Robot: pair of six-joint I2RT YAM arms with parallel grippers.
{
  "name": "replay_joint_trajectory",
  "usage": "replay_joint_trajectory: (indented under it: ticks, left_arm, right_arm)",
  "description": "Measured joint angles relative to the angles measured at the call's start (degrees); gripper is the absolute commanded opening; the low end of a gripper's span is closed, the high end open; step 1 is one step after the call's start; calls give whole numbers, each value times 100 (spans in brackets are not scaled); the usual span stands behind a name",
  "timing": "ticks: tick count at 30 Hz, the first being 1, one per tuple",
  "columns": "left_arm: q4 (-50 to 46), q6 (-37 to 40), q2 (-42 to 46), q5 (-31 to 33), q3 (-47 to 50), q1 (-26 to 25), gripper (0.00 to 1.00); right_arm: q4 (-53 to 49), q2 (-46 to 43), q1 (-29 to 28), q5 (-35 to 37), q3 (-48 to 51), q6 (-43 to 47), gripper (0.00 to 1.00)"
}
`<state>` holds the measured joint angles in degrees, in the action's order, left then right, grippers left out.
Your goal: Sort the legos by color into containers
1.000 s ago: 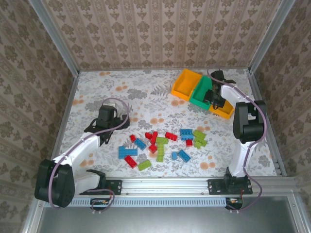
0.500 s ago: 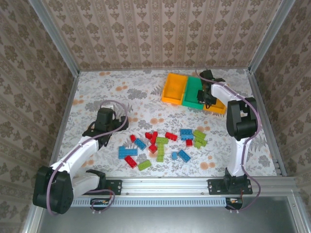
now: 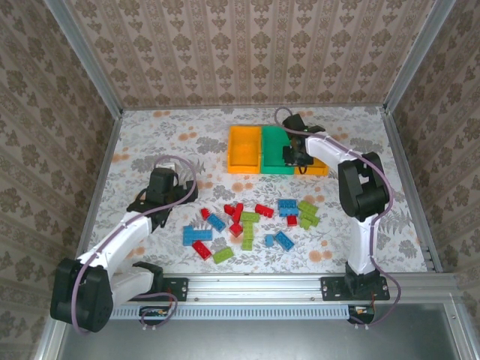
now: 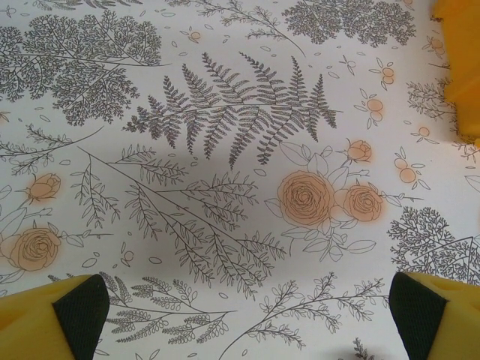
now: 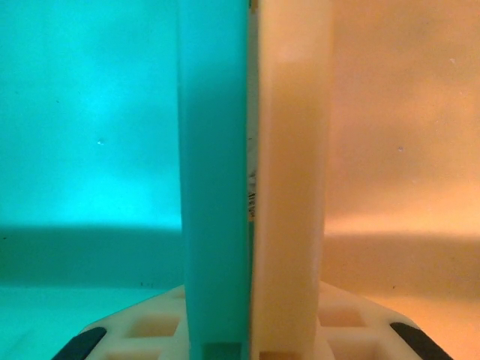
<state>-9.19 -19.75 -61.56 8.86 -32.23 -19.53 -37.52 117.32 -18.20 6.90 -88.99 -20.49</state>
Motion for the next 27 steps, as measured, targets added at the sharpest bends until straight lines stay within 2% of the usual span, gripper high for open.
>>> replay_joint_trajectory:
  ticks: [10,11,12,13,14,19,27]
  left_arm:
    - [-48,0,164,-2,116,0,100]
    - [-48,0,164,-2,127,0,100]
    - [-46,0,164,-4,136,0,100]
    - [-50,0,164,-4,142,0,100]
    - [-52,0,164,-4,142,0,100]
    - [-50,0,164,-4,142,0,100]
    - [-26,-4,208,-111,144,0,100]
  right_arm:
    - [238,-627,-317,-2,909,68,21]
    - [267,-671,-328,-2,975,83,30]
    - [275,-706,-339,-2,1021,87,43]
    - [286,-739,-352,4,1062,101,61]
    - [280,-769,-369,26,1099,131,70]
    - [306,-1032,-542,140,1248,310,76]
    - [811,-2253,-1257,343,1985,1097,81]
